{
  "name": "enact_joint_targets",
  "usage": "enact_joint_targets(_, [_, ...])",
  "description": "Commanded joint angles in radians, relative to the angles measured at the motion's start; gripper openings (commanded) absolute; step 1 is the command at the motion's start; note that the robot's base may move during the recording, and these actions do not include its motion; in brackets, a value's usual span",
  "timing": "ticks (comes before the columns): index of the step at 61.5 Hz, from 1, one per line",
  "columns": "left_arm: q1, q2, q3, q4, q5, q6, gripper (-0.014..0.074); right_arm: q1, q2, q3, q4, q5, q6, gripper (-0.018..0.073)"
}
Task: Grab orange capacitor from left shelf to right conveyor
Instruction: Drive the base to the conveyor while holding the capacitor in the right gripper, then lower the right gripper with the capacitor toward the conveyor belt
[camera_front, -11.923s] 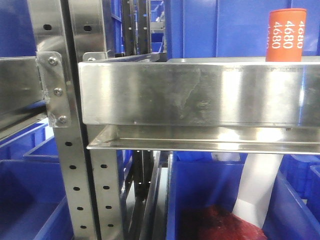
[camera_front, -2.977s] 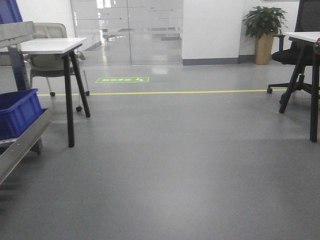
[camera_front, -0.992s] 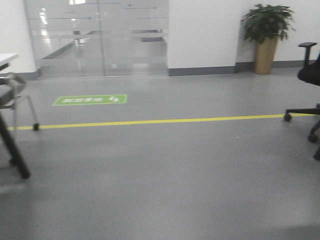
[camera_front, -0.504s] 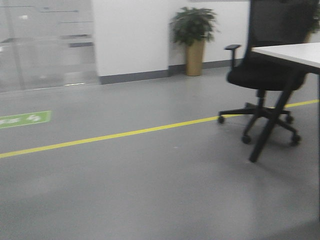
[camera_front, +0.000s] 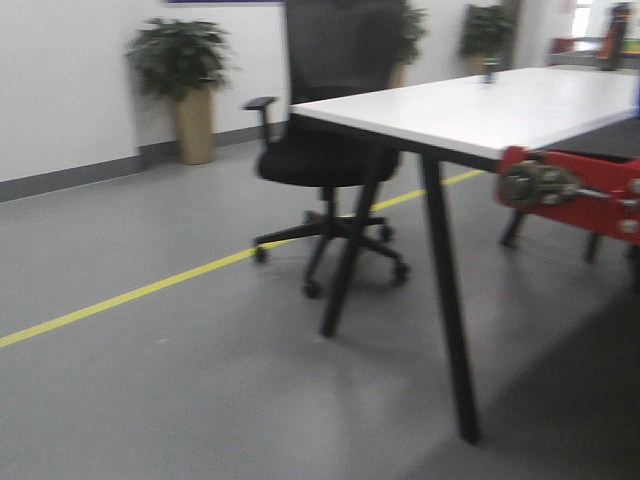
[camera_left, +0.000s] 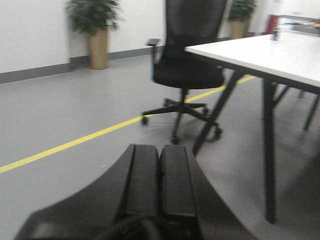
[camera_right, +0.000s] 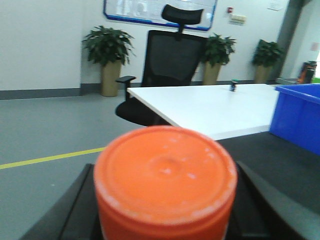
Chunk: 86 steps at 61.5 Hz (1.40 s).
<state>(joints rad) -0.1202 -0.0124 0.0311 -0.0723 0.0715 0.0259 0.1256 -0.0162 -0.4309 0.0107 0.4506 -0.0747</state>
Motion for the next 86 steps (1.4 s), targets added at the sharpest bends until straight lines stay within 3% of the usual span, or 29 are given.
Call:
enact_joint_targets(1, [-0.003, -0.012, -0.005, -0.002, -0.088, -0.001, -0.0127, -0.006, 0.011, -0.025, -0.004, -0.09, -0.008, 0.015])
enact_joint_targets(71, [-0.001, -0.012, -0.005, -0.002, -0.088, -0.001, -0.0127, -0.006, 0.011, -0.025, -0.004, -0.09, -0.008, 0.015])
enact_joint_targets(86, [0.064, -0.012, -0.005, -0.002, -0.088, -0.001, -0.0127, -0.006, 0.011, -0.025, -0.004, -0.09, -0.008, 0.015])
